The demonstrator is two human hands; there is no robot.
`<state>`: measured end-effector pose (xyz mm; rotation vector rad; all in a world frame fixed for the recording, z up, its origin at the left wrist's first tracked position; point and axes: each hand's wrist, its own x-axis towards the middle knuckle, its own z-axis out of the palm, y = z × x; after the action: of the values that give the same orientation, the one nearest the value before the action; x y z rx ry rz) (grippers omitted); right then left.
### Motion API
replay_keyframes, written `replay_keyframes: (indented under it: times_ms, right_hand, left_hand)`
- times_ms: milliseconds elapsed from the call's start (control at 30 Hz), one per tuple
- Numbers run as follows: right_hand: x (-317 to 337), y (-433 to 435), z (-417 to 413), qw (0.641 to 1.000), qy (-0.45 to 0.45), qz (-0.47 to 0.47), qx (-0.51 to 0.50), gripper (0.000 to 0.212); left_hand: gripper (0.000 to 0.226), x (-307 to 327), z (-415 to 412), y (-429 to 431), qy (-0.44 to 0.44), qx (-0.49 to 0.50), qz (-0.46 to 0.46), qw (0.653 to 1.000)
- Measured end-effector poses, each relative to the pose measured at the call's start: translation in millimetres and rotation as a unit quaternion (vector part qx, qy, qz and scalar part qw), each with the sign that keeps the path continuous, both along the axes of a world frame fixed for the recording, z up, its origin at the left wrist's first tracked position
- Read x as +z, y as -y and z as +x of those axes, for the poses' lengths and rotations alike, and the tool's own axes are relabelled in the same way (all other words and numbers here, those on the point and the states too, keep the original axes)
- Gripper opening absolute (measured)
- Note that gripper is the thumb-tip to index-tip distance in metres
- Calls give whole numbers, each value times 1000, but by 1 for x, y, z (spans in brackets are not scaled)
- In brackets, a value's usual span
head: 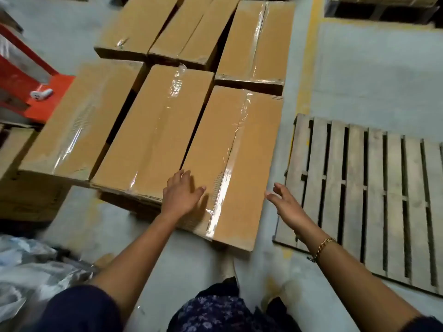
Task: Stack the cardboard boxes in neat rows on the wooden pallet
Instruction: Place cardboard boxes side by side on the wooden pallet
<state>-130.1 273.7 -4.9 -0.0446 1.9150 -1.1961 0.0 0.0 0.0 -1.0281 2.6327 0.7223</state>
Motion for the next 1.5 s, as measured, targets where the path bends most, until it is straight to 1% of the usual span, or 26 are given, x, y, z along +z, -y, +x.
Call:
replay_keyframes:
  times_ms: [133,167,267,333,467,567,633,700,767,833,900,967,1000,1067,1200,1300,1400,1500]
  right_hand:
    - [-6,23,10,1000,10,18,-22,72]
    - [-7,25,13,999,14,16,-26,69]
    - [-7,31,21,999,25,3,-31,50]
    - [-15,35,23,999,30,18,-27,45]
    - [-29,37,27,995,40,21,-83,53]
    - [-33,37,29,990,44,19,-132,53]
    - [-34,35,30,988,55,19,-140,51]
    - [-37,36,32,987,74,19,-143,51]
    - [-40,37,36,984,93,17,-150,54]
    - [-44,38,41,983,101,16,-154,63]
    - [-49,37,46,981,111,14,-159,74]
    - [-53,35,50,979,117,8,-168,78]
    - [-53,35,51,977,118,6,-175,80]
    - [-51,31,51,977,111,-1,-183,80]
    - [-37,11,47,976,86,-19,-199,60]
    - [-27,-15,45,973,64,-13,-221,63]
    - [-16,-48,45,968,43,-9,-248,63]
    - [-5,-85,45,963,23,2,-270,72]
  left_hand:
    - [71,-9,2,10,19,21,4,1000]
    - [71,-12,2,11,14,31,3,999]
    - [72,-14,-1,18,0,63,13,998]
    - [72,-16,-3,19,-13,87,23,996]
    - [72,-20,-10,15,-41,120,50,991]
    - [77,-27,-14,19,-46,136,89,986]
    - [70,-32,-16,22,-36,126,106,986]
    - [63,-37,-16,23,-45,113,136,983]
    - [64,-41,-12,24,-71,126,186,972]
    - [65,-45,-7,28,-81,146,216,962]
    - [59,-50,-4,35,-78,178,257,947]
    - [55,-50,-5,37,-85,198,300,929]
    - [55,-49,-5,36,-90,193,310,927]
    - [58,-43,-1,31,-97,161,309,932]
    - [67,-30,8,13,-125,102,298,941]
    - [74,-23,6,-11,-134,85,316,936]
    - [89,-19,-3,-38,-130,74,334,930]
    - [84,-10,-20,-75,-127,48,333,933]
